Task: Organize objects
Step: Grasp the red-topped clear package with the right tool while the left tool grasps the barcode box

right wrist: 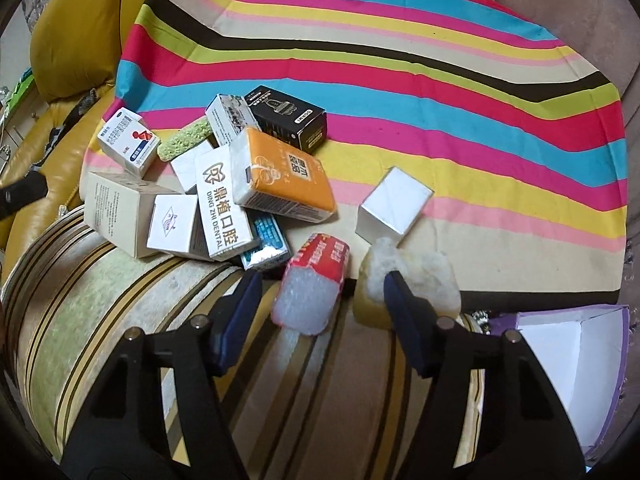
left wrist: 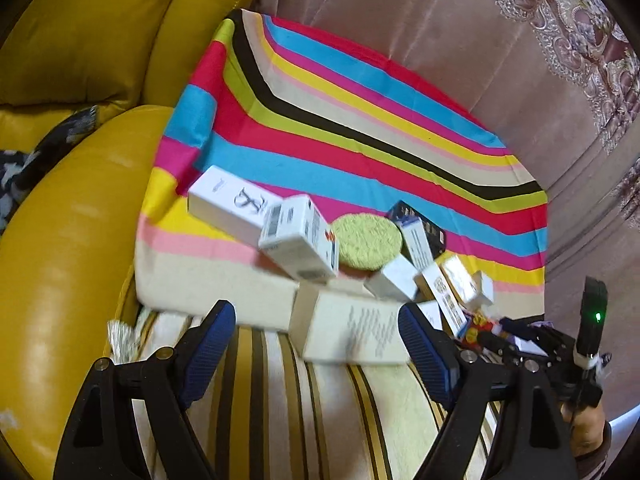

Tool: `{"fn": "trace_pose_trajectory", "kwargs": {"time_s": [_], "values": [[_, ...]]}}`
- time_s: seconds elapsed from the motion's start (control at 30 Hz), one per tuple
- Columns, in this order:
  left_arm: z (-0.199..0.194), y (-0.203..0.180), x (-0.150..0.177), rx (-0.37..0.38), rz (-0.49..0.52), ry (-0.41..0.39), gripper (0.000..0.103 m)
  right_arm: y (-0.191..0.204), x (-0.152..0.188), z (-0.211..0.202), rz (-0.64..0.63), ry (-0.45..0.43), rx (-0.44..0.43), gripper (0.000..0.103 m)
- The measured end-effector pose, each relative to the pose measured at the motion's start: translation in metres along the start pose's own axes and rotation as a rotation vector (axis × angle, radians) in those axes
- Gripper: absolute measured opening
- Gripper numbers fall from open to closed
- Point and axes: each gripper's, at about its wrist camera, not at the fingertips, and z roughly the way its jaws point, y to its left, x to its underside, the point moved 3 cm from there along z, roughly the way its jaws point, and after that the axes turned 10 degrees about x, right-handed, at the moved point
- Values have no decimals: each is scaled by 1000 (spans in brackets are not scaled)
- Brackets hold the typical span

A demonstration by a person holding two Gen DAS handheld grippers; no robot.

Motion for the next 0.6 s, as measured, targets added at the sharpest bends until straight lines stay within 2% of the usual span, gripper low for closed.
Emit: {"fn": "trace_pose_trajectory", "kwargs": {"time_s": [0.1, 0.2, 0.5, 0.57, 0.6], "values": [[14, 4, -13, 33, -7, 19, 84, 1, -2, 4, 2, 10, 1, 61], [30, 16, -24, 37, -58, 46, 84, 3, -3, 7, -4, 13, 4, 59], [71, 46, -38, 124, -226, 99, 82, 4, -6, 12, -4, 12, -17, 50], [79, 48, -39, 144, -237, 113, 73, 4, -6, 13, -1, 11, -23, 47], [82, 49, -39, 143, -237, 117, 64, 4, -6, 13, 0, 11, -24, 45]]}}
